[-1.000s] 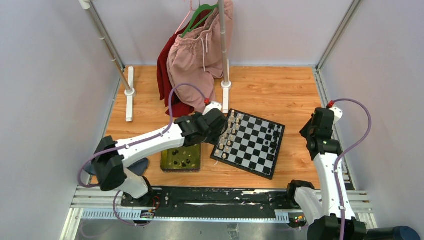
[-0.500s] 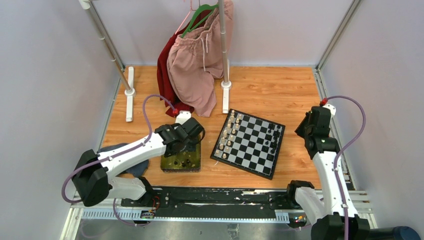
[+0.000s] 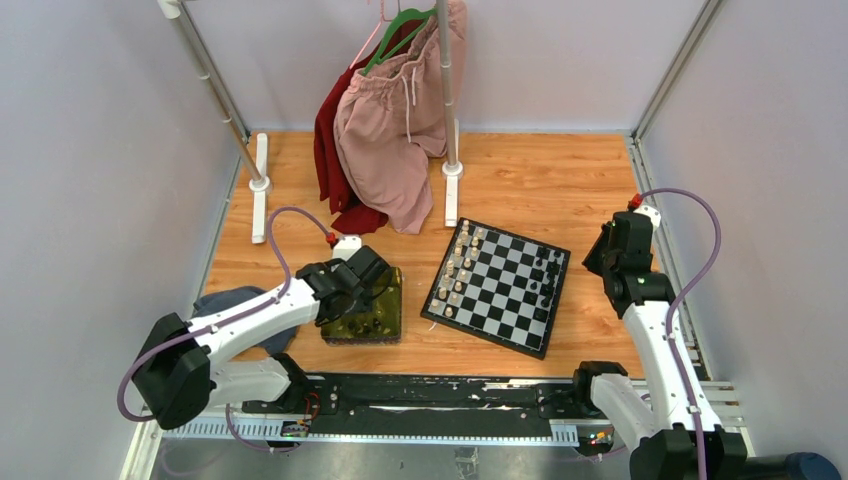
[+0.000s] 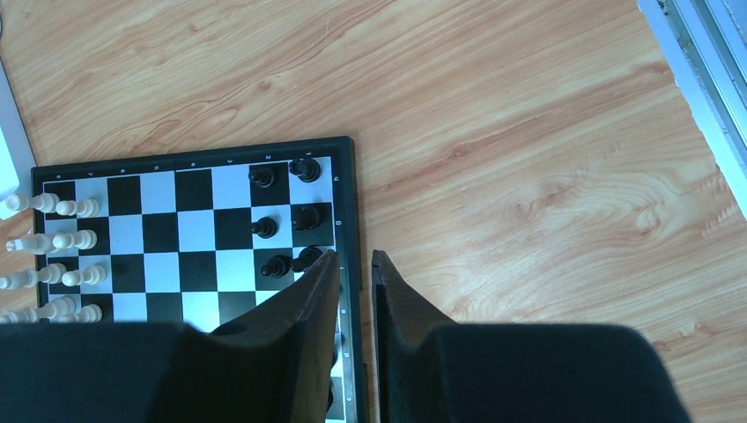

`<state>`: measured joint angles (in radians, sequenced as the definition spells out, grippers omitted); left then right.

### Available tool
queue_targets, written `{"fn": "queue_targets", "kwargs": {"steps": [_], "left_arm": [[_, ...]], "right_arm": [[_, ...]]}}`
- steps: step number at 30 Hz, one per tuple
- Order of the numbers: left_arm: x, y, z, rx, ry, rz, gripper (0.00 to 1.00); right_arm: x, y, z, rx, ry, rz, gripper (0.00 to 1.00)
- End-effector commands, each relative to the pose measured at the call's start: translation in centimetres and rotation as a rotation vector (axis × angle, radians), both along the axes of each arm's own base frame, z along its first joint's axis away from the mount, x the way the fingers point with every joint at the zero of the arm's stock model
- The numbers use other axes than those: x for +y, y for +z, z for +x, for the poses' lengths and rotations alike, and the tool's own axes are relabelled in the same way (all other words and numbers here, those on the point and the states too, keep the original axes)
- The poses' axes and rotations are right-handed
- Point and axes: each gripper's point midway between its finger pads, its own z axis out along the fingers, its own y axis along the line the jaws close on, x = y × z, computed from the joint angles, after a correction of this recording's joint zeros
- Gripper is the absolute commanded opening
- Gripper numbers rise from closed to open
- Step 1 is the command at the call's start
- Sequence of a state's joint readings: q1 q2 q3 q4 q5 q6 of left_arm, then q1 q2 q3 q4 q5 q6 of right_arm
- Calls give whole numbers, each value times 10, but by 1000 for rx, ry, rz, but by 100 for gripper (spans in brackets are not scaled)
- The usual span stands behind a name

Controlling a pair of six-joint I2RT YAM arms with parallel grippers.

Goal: Set up the chess pieces on the board
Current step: Pick up the chess piece from the storage box.

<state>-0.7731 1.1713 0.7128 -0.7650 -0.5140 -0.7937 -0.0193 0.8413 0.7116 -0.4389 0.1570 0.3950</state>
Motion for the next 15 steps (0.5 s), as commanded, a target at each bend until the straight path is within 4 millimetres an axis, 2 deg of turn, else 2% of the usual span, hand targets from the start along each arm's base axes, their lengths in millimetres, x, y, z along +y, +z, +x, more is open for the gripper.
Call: {"fn": "queue_targets", "kwargs": {"steps": [1,15], "left_arm": [[-6,-6,5,-10,3,-41,65],[-9,-20,15,2,-21,-19,58]], "right_arm": [[0,10,2,-19,10,-26,25],[-2,6,1,-9,9,-40,25]]}}
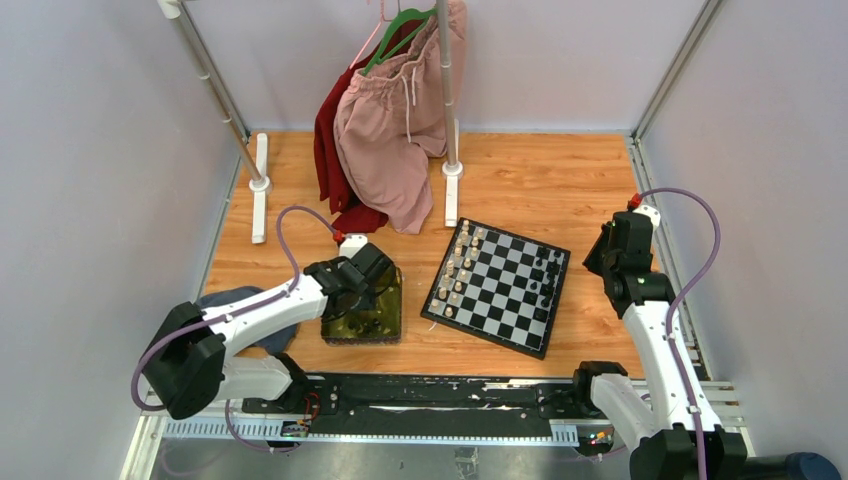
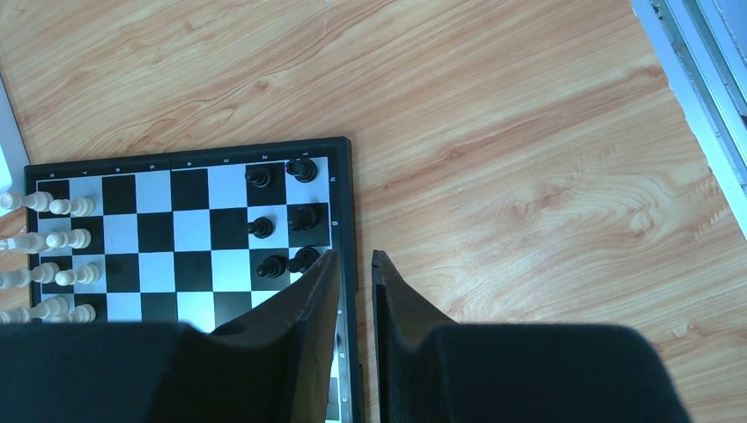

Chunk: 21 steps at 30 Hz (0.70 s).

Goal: Set up the chess pieces on the board
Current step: Pick up the chess piece from the storage box.

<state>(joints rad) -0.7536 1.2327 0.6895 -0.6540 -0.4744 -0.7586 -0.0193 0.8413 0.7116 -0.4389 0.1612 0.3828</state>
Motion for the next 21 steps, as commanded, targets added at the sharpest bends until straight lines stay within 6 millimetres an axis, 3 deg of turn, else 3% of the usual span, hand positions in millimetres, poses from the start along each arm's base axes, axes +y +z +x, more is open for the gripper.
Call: {"fn": "queue_targets", "kwargs": {"steps": [1,12,21], "left_arm": [[2,-6,6,-8,1,9,57],[4,-16,10,12,-8,20,51],[5,-20,11,24,-5,21,37]], "right_arm": [[-1,6,1,-10,4,-29,25],[-2,2,2,-4,2,-32,25],[-2,2,5,-2,2,-36,25]]}}
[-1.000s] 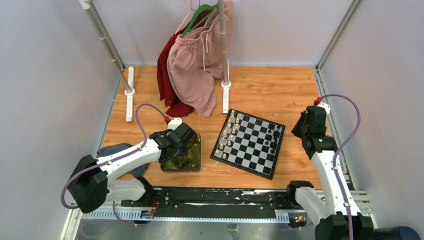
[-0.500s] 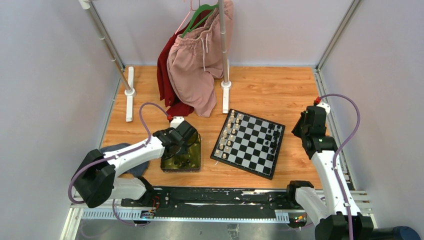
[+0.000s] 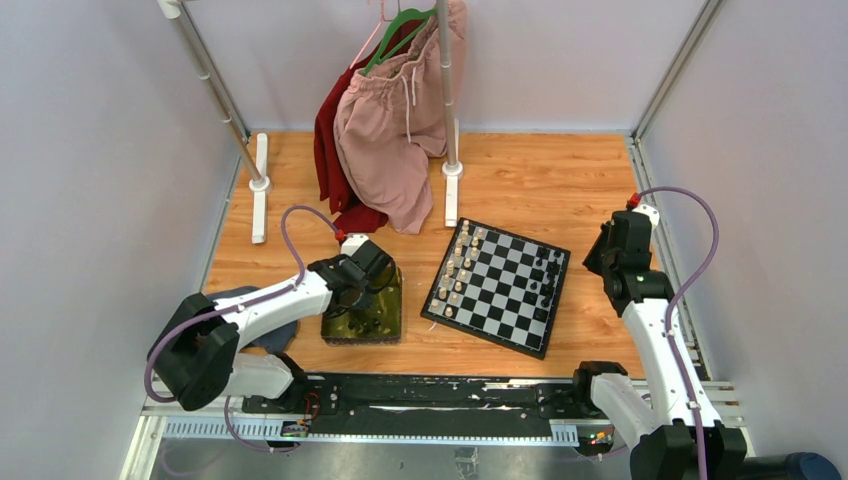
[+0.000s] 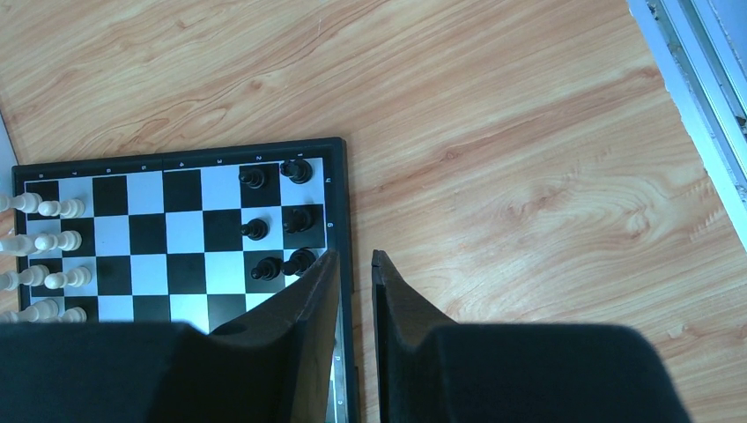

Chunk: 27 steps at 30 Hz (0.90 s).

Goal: Set up the chess pieces on the board
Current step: Pick up the chess piece from the storage box.

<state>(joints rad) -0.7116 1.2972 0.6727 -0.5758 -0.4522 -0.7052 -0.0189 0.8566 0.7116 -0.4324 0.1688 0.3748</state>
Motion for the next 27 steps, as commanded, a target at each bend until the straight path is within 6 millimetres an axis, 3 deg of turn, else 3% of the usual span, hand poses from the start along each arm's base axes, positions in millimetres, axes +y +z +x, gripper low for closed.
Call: {"fn": "queue_targets", "kwargs": {"steps": [1,17,24,27], "left_arm": [[3,-5,2,2,5,5,35],[2,-7,5,14,0,11,15],[2,-1,8,10,-2,18,1],[1,5,11,-1,-6,18,0]], "right_arm": [[-1,5,4,-13,3,-25,25],[-2,5,6,-12,1,-29,25],[-1,6,7,-15,1,-28,25],[-1,6,7,-17,1,-29,25]]}}
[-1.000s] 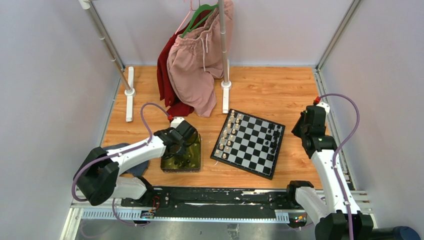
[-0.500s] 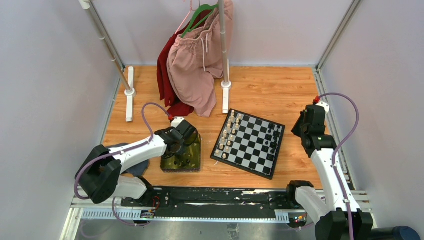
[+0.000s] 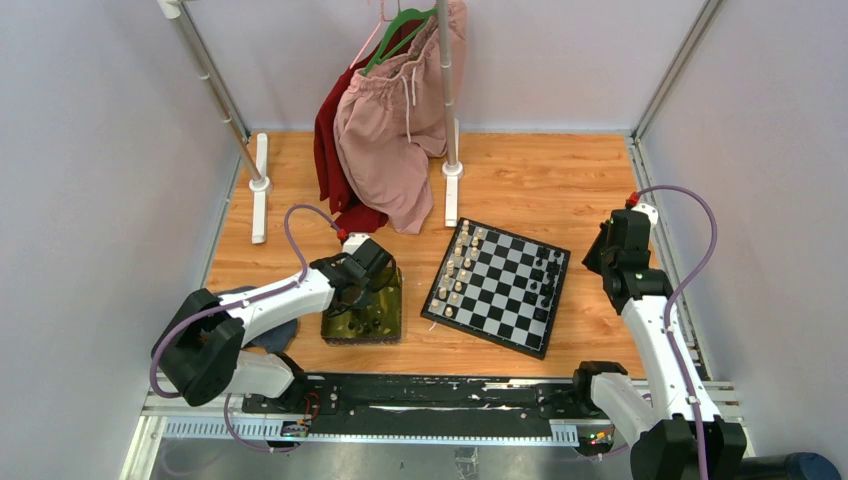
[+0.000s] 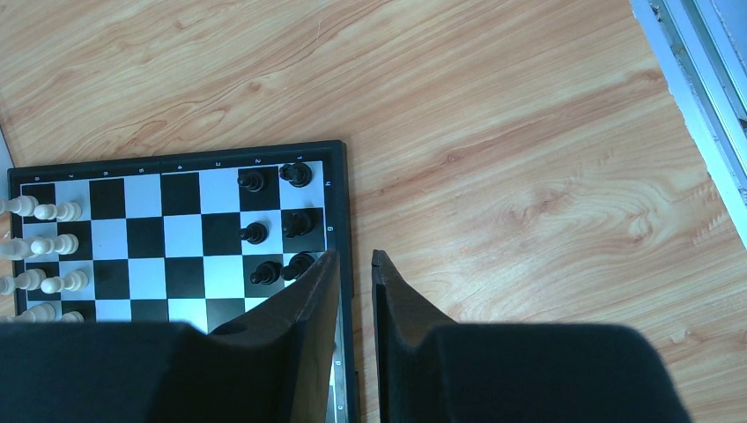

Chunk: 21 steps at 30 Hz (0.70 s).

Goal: Set up the chess pieces on the board
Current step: Pick up the chess piece from the storage box.

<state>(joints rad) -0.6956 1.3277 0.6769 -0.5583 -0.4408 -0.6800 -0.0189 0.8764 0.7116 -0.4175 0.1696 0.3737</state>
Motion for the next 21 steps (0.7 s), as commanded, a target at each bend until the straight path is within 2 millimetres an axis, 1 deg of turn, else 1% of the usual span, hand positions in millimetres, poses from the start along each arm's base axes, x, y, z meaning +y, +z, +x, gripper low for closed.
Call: {"fn": "queue_targets", "kwargs": {"steps": [1,6,9,14,16,18,19,20,21], "left_arm": [[0,12,8,-19,1,6,0],[-6,36,16,-53,-18,-14,0],[-16,54,20,-68,-58,-53,0],[-53,91,24,-112,-221,-151,0],[-73,105,22,-134,-309,-166,0],[-95,115,18,-146,-395,-168,0],[-110,119,14,-147,-452,-165,0],[-118,120,12,-146,-478,-162,0],[-130,121,9,-146,-520,-154,0]], "right_arm": [[-1,9,3,-22,0,-27,25],[-1,8,2,-20,1,-28,25],[-2,7,2,-18,-4,-28,25],[-4,8,2,-19,-12,-33,25],[-4,8,2,-19,-17,-35,25],[-5,7,2,-16,-22,-35,25],[-6,7,2,-17,-28,-35,25],[-6,7,2,-16,-30,-34,25],[-6,6,1,-16,-36,-34,25]]}}
